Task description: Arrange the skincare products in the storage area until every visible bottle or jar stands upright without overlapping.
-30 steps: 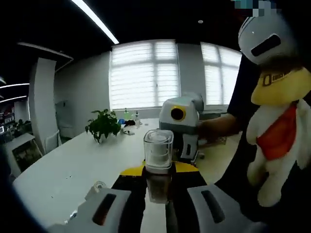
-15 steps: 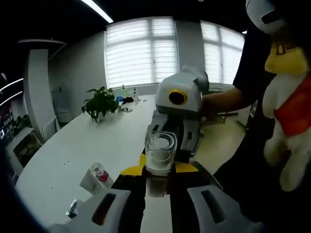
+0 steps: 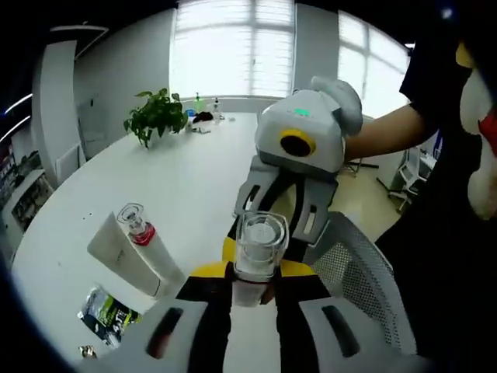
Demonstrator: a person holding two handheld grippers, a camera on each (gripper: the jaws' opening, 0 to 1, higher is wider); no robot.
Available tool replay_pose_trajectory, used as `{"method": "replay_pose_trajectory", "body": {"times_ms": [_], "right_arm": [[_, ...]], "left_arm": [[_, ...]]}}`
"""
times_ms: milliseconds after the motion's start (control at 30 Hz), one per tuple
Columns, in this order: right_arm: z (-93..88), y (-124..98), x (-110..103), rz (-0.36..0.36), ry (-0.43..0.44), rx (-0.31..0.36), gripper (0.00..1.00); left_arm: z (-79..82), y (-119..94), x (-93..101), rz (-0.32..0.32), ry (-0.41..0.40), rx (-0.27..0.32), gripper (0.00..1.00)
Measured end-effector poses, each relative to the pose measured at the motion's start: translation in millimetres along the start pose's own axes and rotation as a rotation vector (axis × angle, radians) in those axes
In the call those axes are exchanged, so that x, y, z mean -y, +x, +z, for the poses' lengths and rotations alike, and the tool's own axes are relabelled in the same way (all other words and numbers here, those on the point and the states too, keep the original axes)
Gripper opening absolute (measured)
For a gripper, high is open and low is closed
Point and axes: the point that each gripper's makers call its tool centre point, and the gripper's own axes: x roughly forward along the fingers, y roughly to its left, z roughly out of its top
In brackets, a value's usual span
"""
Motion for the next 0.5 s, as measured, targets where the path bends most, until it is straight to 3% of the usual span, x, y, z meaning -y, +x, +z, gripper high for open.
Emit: {"method": "replay_pose_trajectory", "body": {"times_ms": [500], "right_arm": [[-54.9, 32, 8, -0.033, 0.037, -0.084, 0.22]], "left_arm": [[-53.7, 41, -21.3, 0.011, -0.025, -0.071, 0.15]]}}
